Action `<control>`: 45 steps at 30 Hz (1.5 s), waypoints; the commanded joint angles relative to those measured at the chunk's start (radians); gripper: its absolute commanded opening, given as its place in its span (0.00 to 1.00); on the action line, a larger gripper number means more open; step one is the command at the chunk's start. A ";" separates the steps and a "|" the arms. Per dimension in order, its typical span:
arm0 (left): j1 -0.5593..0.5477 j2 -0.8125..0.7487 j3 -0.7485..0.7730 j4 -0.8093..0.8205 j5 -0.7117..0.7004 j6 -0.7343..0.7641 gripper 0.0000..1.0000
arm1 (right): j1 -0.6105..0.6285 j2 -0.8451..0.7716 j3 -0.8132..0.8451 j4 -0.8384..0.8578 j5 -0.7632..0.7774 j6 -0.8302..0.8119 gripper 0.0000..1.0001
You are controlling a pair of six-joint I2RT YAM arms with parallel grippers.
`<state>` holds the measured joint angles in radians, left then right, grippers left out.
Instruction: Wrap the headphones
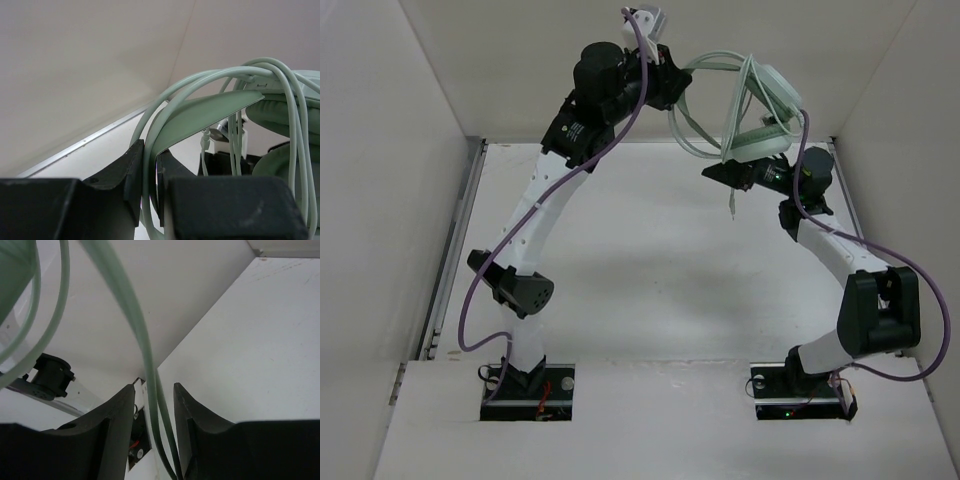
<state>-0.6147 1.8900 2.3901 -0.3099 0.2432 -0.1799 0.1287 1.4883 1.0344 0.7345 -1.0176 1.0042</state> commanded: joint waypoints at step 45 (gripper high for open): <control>0.000 -0.052 -0.187 0.243 -0.430 0.148 0.03 | 0.167 -0.088 0.260 -0.787 0.059 -0.653 0.07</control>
<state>-0.5819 1.9190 2.2345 -0.1829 -0.1997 -0.0273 0.2729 1.4254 1.2644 0.0086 -0.9600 0.4377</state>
